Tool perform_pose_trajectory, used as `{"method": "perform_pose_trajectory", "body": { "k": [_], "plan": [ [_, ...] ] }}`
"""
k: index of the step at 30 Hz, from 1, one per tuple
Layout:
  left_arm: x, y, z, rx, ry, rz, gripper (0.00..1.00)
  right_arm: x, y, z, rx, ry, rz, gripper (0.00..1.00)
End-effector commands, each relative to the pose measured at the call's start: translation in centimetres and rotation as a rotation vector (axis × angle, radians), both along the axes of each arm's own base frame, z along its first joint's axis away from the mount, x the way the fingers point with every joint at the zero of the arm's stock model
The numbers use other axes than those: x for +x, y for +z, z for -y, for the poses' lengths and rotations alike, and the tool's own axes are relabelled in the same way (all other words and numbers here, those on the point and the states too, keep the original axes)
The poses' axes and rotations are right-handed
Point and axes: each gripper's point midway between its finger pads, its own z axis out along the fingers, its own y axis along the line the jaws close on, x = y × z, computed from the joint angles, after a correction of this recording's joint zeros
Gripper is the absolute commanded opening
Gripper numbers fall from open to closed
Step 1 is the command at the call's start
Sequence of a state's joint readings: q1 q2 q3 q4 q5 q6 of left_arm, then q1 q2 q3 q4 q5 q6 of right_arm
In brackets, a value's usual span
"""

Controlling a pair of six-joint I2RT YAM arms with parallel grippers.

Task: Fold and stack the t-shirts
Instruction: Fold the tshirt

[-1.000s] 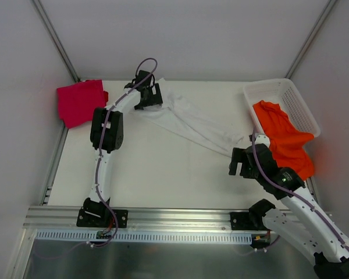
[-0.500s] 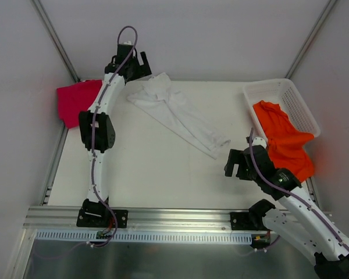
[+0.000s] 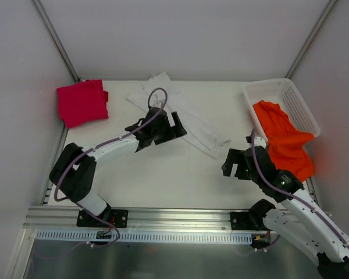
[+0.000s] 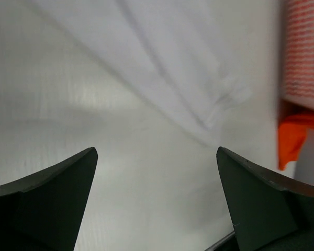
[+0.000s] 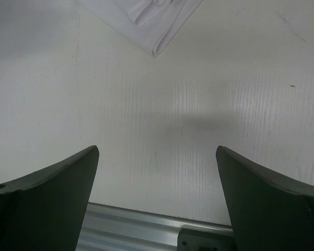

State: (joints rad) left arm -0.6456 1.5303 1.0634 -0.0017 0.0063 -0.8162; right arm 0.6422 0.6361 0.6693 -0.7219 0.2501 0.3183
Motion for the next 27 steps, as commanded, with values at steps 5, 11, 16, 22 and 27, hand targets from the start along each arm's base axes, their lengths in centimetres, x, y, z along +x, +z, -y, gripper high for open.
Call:
{"method": "perform_pose_trajectory", "body": {
  "k": [5,11,16,22,27],
  "plan": [
    [-2.2,-3.5,3.7,-0.073,0.099,-0.071,0.99,-2.5,0.9,2.2,0.054,-0.07,0.028,0.99],
    [-3.2,-6.0,5.5,-0.164,0.157,-0.133,0.99,-3.3,1.5,2.5,0.118,-0.087,0.058,0.99],
    [-3.2,-8.3,7.2,-0.168,0.214,-0.174,0.97,-3.6,1.7,2.6,0.119,-0.09,0.05,0.99],
    [-3.2,-10.7,10.0,-0.143,0.255,-0.215,0.93,-4.2,2.4,3.2,0.114,-0.095,0.052,1.0],
    [-3.0,-13.4,12.4,-0.133,0.276,-0.264,0.87,-4.7,2.9,3.9,0.116,-0.107,0.064,0.99]
  ]
}}
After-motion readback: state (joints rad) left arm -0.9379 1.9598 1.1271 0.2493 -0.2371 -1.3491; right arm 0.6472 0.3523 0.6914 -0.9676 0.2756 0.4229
